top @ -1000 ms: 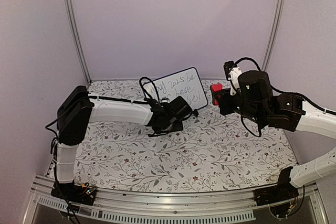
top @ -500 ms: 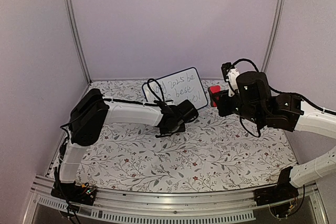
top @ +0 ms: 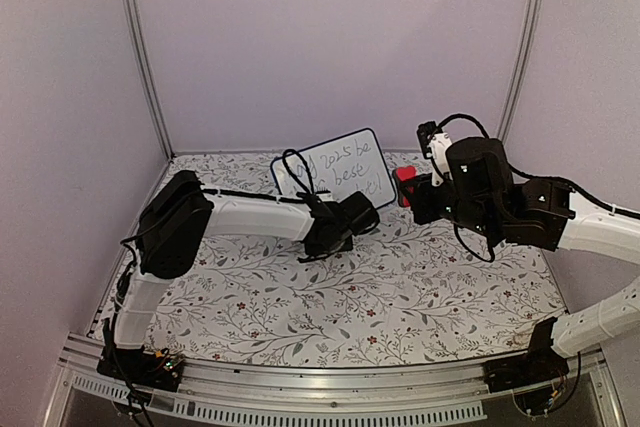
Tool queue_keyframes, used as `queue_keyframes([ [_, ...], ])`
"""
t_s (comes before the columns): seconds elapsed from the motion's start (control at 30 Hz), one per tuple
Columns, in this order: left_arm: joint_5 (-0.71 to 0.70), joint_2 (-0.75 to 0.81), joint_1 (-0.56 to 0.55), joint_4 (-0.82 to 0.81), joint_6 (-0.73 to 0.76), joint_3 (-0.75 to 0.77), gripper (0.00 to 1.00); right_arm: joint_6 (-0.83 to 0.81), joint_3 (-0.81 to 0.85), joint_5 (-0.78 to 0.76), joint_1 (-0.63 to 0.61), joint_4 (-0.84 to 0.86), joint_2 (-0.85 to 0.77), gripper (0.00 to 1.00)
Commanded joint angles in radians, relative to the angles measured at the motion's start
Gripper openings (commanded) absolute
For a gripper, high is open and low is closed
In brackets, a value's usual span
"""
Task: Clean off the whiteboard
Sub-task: Move the whiteboard to the center of the board.
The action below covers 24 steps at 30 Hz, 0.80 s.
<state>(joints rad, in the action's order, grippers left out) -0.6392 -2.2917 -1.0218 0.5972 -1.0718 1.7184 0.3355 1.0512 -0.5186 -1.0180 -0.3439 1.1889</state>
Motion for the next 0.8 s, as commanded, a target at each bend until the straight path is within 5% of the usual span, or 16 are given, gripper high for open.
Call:
queue_keyframes([
  [0.0, -0.029, -0.035, 0.013, 0.003, -0.004, 0.028, 0.49, -0.008, -0.005, 0.009, 0.006, 0.006, 0.003, 0.18],
  [0.77, -0.040, -0.075, 0.042, -0.001, -0.014, 0.023, 0.34, -0.007, -0.004, 0.043, 0.006, 0.017, 0.027, 0.17],
])
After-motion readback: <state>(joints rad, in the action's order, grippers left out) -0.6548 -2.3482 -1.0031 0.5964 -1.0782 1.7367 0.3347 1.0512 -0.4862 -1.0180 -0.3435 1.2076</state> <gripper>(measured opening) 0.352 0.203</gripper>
